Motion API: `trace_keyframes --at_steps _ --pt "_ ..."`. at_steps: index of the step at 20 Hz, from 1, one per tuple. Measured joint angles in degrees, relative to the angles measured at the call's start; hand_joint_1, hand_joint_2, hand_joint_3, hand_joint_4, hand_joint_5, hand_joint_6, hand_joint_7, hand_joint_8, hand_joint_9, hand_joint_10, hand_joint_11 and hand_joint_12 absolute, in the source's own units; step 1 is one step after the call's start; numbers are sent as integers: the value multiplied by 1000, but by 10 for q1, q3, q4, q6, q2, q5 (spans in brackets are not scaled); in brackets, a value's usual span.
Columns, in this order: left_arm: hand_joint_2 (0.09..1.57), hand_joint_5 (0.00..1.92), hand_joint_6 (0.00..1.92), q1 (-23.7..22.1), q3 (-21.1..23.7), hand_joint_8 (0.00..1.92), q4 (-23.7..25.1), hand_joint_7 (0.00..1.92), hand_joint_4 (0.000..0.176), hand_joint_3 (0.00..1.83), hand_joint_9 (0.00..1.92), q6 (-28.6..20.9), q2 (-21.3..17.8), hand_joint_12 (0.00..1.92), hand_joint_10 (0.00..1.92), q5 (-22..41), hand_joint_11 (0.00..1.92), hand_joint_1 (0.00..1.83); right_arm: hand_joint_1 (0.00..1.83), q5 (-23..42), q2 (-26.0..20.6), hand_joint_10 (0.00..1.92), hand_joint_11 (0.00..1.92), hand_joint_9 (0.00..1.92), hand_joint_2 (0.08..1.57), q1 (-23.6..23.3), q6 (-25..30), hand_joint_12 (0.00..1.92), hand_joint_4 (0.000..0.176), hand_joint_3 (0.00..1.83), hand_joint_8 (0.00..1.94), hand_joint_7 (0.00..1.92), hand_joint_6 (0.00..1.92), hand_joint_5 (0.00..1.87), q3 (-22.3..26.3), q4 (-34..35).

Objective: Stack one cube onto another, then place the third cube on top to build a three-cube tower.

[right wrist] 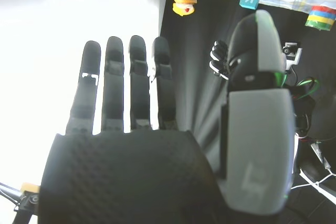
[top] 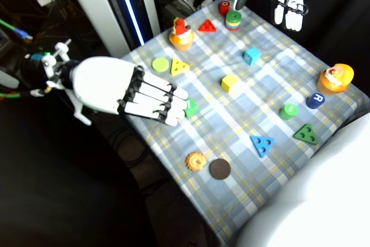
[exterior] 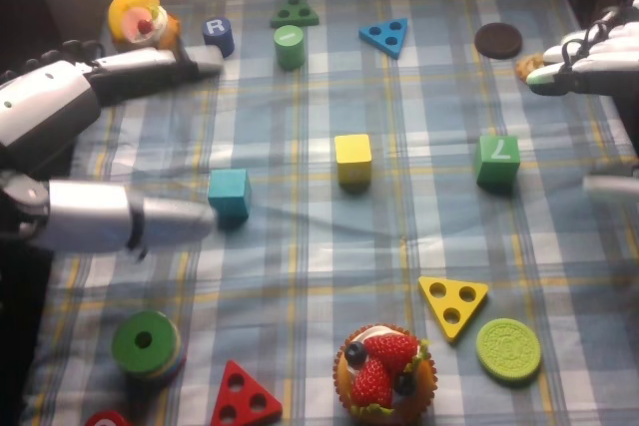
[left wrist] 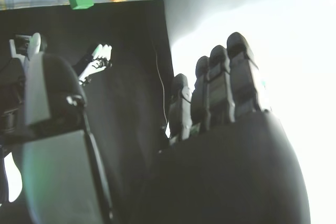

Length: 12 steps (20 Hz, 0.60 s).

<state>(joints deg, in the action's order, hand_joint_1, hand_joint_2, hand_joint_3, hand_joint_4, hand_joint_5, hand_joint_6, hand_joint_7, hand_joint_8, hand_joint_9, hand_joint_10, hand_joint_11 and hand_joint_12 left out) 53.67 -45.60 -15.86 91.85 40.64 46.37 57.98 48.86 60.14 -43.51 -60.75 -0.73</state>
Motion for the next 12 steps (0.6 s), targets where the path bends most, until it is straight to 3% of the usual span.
trace_keyframes --at_steps 2,5,9,12 --pt "961 542 5 -7 0 12 -11 561 176 5 459 42 6 303 17 -9 22 616 721 0 0 20 68 496 1262 0 0 1027 0 2 5 541 3 548 0 0" --pt "955 558 5 -32 0 15 -57 598 176 0 508 161 26 312 23 -32 56 625 755 0 0 11 66 492 1265 0 0 1026 0 1 2 539 1 547 0 -1" --pt "966 548 1 -49 -8 1 -96 580 176 4 485 246 46 301 3 -67 36 589 743 0 1 15 98 515 1264 0 2 1029 0 0 5 551 2 552 0 -6" --pt "943 592 14 -70 -27 7 -146 597 176 0 510 355 68 304 11 -86 32 734 740 0 2 11 106 519 1268 0 2 1020 0 1 3 554 1 552 0 -6"
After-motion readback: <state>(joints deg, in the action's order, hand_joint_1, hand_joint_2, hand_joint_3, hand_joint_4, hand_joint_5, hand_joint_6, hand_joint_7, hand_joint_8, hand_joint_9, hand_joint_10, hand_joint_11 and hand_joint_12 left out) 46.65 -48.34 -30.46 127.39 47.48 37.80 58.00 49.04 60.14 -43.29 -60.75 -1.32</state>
